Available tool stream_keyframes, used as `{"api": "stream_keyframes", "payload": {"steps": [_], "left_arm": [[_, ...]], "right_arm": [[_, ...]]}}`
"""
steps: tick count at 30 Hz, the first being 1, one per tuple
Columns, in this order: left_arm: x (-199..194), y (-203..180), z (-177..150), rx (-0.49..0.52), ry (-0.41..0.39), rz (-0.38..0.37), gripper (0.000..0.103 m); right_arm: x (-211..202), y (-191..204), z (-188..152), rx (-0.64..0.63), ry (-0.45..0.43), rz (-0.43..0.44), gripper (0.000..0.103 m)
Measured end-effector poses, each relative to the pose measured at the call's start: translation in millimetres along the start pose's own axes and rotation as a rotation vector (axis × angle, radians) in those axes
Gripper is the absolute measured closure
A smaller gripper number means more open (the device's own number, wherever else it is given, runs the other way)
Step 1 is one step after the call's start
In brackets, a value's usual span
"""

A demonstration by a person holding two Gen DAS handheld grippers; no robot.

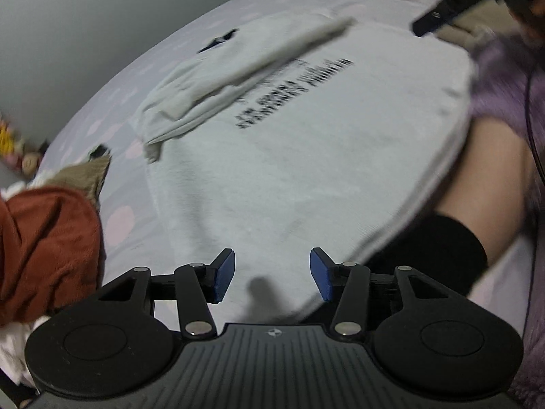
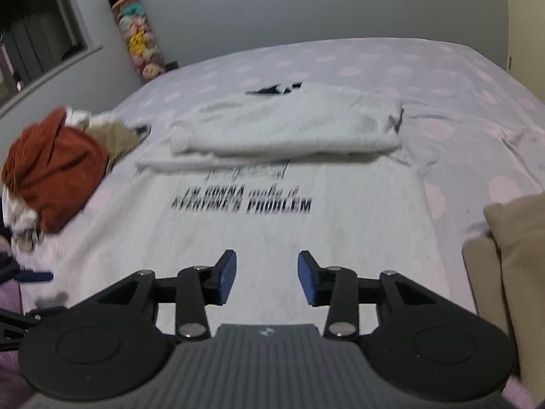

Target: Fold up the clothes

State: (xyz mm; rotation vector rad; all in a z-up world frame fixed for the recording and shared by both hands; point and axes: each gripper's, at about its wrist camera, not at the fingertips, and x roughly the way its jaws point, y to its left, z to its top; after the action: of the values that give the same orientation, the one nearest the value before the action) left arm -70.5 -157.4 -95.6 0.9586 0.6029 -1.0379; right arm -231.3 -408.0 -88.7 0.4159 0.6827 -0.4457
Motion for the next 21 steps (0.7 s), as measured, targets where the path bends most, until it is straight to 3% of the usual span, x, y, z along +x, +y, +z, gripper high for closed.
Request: {"api": "stream_keyframes", "payload": {"steps": [4, 11, 21], "left_arm": [[-1.2, -15.2, -13.1, 0.093, 0.008, 0.017, 0.055], [3.7, -22.5, -27.0, 0.114, 0.011, 0.016, 0.055], [12.0, -15.5, -30.6, 0.048, -0.044, 0.018, 0.051]], "right_arm": [[-2.9, 16.1, -17.5, -0.058, 0.036, -0.039, 0.055], [-7.1, 39.9, -36.5, -0.172, 0.026, -0.087, 0.053], [-5.8, 58.8, -49.7, -0.284, 0.003, -0.131, 0.051]]}}
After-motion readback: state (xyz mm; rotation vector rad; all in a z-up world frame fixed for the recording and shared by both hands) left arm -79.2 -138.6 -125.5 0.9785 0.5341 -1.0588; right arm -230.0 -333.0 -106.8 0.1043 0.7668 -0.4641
